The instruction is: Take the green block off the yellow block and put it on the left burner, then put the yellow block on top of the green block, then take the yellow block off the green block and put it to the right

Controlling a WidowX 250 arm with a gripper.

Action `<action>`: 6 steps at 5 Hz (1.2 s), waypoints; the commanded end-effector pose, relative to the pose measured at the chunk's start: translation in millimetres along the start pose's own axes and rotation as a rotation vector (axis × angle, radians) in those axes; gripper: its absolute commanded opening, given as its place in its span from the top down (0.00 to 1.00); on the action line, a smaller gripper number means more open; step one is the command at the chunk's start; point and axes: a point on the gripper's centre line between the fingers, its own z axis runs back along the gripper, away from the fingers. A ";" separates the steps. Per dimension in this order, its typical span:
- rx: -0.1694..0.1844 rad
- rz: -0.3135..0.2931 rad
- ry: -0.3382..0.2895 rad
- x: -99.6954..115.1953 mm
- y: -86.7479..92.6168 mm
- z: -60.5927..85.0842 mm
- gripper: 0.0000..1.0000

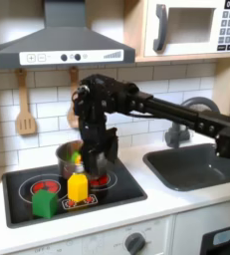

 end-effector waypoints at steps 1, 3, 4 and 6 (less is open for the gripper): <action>-0.021 -0.094 0.037 -24.1 -17.9 -10.2 0.00; -0.103 -0.193 0.145 -65.7 -24.0 -17.2 0.00; -0.099 -0.199 0.134 -63.7 -25.7 -14.4 0.00; -0.101 -0.203 0.138 -64.1 -25.8 -14.8 0.00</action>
